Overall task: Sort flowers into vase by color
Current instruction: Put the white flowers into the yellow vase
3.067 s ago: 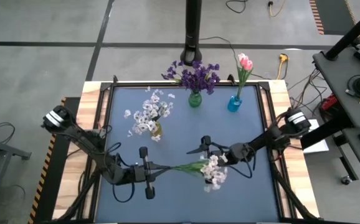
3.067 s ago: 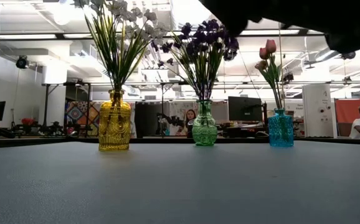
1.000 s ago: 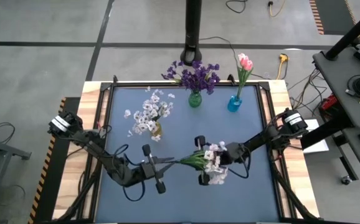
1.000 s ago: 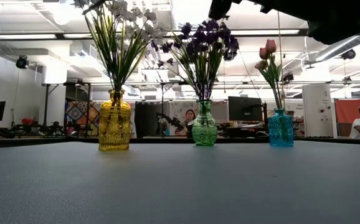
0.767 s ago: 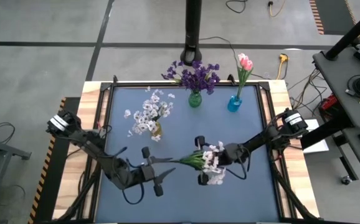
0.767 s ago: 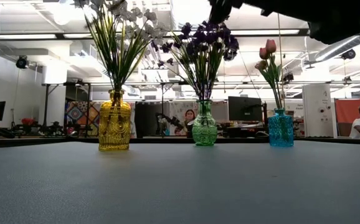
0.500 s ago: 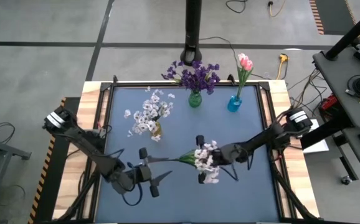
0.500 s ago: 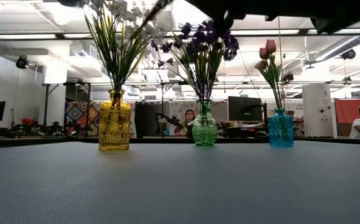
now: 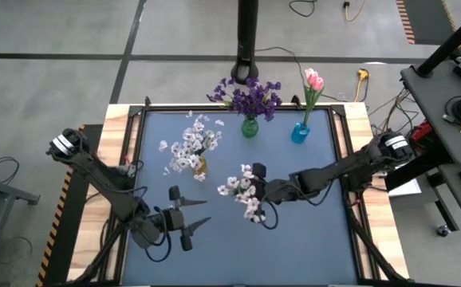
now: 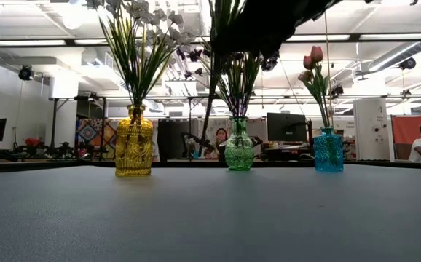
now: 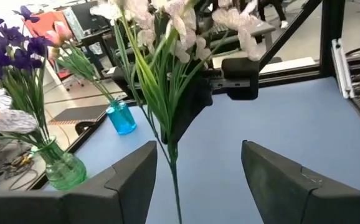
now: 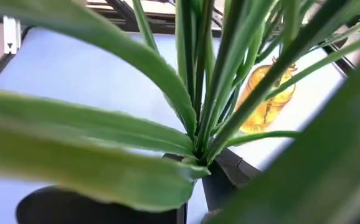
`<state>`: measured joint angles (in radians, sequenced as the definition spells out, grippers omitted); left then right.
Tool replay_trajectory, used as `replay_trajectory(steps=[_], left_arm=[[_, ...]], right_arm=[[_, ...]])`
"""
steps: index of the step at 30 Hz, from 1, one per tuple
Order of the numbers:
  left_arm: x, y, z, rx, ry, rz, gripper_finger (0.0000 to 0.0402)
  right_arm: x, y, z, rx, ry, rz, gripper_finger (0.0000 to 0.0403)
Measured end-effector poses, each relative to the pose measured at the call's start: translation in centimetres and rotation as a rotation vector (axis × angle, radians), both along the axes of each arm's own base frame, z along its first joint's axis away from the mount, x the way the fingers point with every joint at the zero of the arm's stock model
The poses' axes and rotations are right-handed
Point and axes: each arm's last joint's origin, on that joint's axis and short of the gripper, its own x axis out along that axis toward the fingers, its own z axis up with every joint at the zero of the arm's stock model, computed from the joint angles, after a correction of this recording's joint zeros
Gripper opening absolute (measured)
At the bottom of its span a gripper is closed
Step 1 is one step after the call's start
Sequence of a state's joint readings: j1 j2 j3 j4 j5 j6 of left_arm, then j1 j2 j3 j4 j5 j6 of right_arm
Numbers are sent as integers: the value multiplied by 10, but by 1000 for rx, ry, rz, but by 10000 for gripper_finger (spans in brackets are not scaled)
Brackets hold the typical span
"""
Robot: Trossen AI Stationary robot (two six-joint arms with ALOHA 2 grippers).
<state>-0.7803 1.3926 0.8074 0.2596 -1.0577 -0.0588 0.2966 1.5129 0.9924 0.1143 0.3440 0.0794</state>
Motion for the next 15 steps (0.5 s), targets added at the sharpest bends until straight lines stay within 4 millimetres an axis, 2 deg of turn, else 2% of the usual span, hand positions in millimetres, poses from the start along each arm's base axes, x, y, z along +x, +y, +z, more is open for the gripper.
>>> replay_trajectory(steps=[6,15], left_arm=[[-11,7,2,-24,46,3,212],[-23,6,8,-43,59,-40,212]], right_arm=[[3,0,8,-20,-7,12,20],[14,-12,9,-19,-22,-27,20]])
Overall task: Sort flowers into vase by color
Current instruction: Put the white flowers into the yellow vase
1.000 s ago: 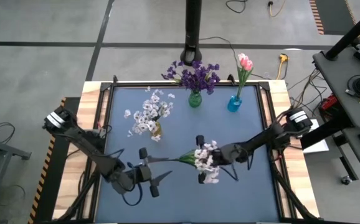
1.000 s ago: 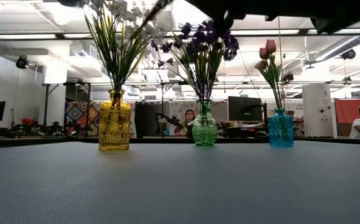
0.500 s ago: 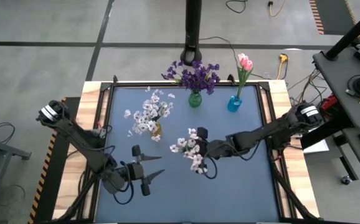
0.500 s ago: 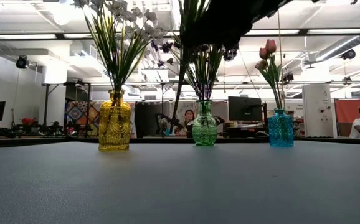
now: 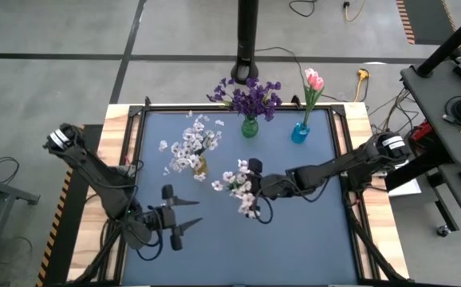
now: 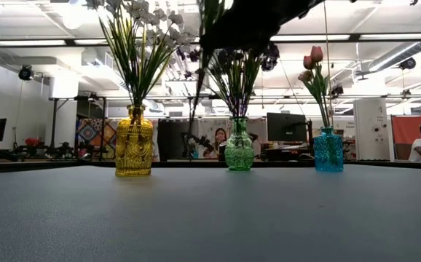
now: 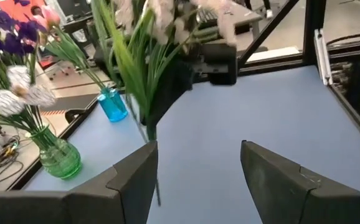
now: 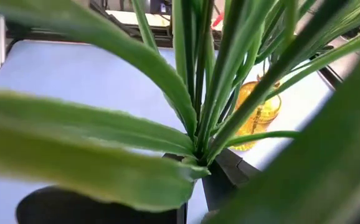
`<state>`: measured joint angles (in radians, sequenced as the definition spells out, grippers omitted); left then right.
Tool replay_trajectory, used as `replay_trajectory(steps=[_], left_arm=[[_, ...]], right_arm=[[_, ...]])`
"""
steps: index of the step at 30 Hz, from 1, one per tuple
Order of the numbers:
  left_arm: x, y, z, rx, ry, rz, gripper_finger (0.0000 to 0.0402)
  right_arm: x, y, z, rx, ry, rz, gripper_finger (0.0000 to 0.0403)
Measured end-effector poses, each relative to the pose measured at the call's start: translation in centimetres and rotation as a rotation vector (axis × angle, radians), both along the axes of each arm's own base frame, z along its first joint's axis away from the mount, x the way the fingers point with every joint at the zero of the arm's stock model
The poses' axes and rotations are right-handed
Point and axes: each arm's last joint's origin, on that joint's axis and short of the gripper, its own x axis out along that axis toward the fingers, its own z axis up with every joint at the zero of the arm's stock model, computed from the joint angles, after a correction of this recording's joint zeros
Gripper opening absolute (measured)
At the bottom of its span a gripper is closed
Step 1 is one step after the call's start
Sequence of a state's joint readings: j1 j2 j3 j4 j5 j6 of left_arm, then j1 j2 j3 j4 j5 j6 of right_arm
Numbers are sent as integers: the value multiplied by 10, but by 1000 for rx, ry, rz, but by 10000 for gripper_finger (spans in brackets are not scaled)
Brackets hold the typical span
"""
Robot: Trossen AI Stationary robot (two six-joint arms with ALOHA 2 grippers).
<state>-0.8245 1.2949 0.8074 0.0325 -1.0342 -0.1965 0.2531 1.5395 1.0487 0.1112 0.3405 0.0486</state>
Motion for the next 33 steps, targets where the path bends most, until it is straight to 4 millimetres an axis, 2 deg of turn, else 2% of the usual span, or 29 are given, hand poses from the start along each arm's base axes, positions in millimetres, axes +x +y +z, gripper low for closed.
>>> replay_trajectory(steps=[3,9,13,18,25,33], left_arm=[[-5,1,6,7,-7,-16,212],[-11,-7,31,37,15,-88,212],[-13,-11,51,74,61,-99,212],[-16,-15,66,125,127,-107,212],[-26,-26,52,157,196,-134,212],[-40,-25,44,70,235,-88,212]], right_arm=[[8,-2,-1,-7,-9,-2,20],[26,1,-5,-47,-15,23,20],[38,5,1,-81,-32,48,20],[46,6,13,-126,-74,81,20],[49,-3,27,-188,-169,70,20],[55,-39,31,-211,-192,-19,20]])
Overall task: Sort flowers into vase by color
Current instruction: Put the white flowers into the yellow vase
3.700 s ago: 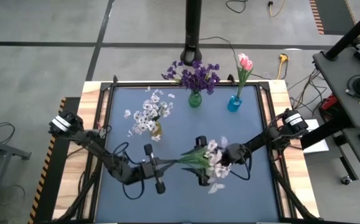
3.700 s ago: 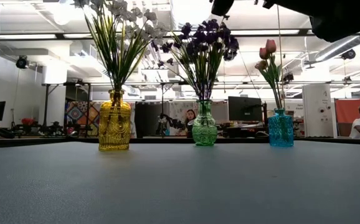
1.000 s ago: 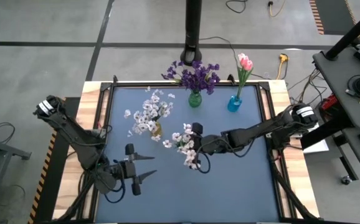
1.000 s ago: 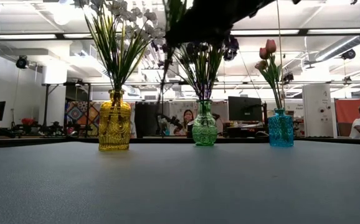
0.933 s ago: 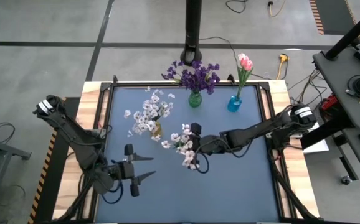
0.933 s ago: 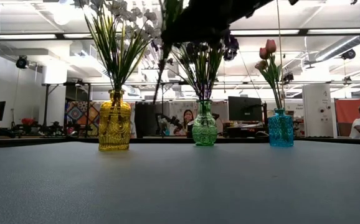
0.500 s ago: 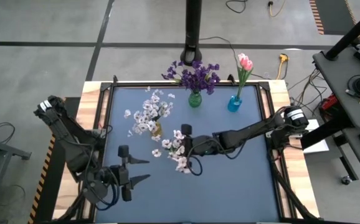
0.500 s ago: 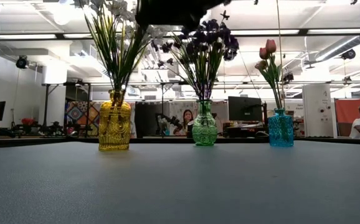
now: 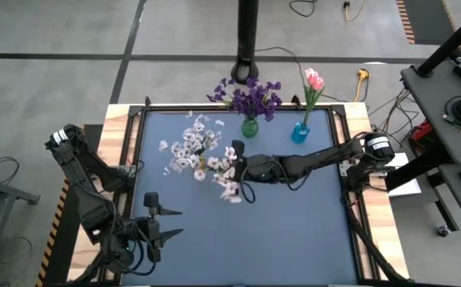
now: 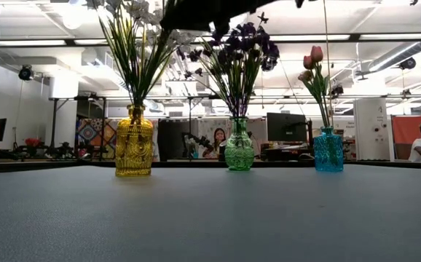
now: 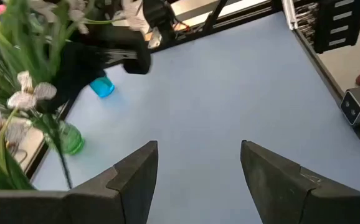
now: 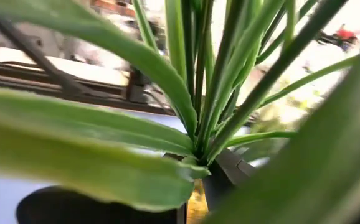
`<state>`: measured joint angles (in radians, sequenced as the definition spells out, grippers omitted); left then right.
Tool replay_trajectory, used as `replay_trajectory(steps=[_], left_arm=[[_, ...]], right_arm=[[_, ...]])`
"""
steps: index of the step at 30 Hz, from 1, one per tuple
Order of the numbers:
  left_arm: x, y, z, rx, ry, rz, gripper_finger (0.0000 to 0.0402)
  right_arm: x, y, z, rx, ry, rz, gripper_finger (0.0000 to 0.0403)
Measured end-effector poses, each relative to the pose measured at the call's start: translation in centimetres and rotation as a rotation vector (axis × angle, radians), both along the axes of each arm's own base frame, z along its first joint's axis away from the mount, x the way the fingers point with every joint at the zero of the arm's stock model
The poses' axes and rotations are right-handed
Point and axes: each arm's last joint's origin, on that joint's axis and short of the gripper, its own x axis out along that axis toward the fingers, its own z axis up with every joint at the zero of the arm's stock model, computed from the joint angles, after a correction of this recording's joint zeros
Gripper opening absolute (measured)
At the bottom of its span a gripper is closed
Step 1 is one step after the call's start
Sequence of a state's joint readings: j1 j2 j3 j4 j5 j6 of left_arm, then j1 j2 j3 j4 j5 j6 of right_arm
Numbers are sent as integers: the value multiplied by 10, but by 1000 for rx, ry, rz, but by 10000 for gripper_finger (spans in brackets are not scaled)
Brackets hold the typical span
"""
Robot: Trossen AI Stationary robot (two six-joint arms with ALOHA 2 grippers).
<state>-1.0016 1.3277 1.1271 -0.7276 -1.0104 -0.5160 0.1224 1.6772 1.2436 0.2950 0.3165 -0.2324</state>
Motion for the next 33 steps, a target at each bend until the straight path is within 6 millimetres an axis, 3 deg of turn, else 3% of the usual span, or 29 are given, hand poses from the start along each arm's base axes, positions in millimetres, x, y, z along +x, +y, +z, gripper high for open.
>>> replay_trajectory(steps=[5,13,27,33], left_arm=[[-2,3,-3,-11,12,25,212],[-2,3,-3,-12,-2,41,212],[-1,4,-2,1,-20,56,212],[-1,4,-2,9,-26,61,212]], right_arm=[[3,-19,5,-1,-10,-48,20],[6,-20,20,6,-23,-15,20],[6,-26,21,17,-8,-15,20],[13,-28,12,26,-17,-15,20]])
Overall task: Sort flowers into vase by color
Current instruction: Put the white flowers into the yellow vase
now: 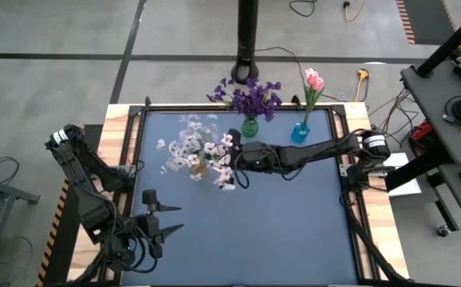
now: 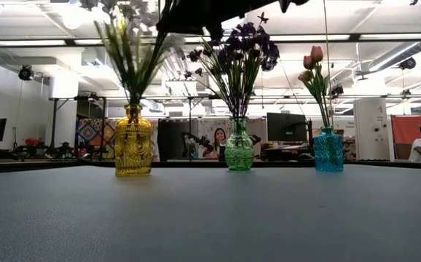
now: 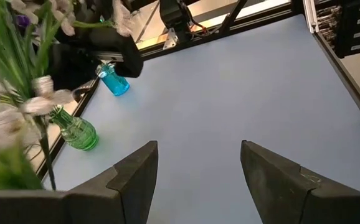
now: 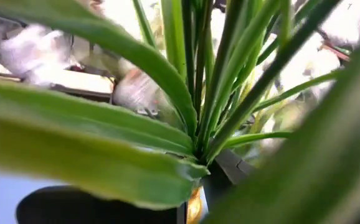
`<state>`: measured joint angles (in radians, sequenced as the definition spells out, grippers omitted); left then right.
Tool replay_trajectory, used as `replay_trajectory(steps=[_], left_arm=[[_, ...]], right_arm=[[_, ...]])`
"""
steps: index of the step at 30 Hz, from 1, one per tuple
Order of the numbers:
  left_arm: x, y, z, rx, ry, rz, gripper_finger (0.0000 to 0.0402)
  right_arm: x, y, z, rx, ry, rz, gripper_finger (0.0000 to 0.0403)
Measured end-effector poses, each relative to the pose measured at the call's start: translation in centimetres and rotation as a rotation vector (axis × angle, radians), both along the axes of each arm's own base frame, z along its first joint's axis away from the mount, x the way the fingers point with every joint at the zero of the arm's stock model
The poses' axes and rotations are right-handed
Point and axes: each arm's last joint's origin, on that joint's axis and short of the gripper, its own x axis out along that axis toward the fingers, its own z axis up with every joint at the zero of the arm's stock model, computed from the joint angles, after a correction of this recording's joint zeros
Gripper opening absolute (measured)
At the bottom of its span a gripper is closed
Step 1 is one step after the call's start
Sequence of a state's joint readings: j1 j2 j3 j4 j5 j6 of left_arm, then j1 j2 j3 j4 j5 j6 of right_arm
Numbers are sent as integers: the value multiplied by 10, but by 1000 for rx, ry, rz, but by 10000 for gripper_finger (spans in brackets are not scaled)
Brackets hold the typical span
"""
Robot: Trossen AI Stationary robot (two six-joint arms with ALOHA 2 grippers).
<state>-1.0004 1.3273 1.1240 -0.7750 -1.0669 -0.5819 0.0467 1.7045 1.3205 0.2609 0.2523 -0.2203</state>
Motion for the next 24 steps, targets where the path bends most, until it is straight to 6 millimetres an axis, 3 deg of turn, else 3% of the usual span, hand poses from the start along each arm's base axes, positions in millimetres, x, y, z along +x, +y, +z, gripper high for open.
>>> replay_trajectory(steps=[11,16,20,24], left_arm=[[0,0,0,4,0,3,212],[1,3,-3,21,-87,89,212],[4,8,-16,-78,-130,177,212],[4,18,-55,-345,-56,285,212]], right_arm=[[1,0,-2,4,0,-2,20],[2,0,2,33,20,-9,20],[3,0,6,33,41,-10,20],[3,0,6,20,51,-7,20]])
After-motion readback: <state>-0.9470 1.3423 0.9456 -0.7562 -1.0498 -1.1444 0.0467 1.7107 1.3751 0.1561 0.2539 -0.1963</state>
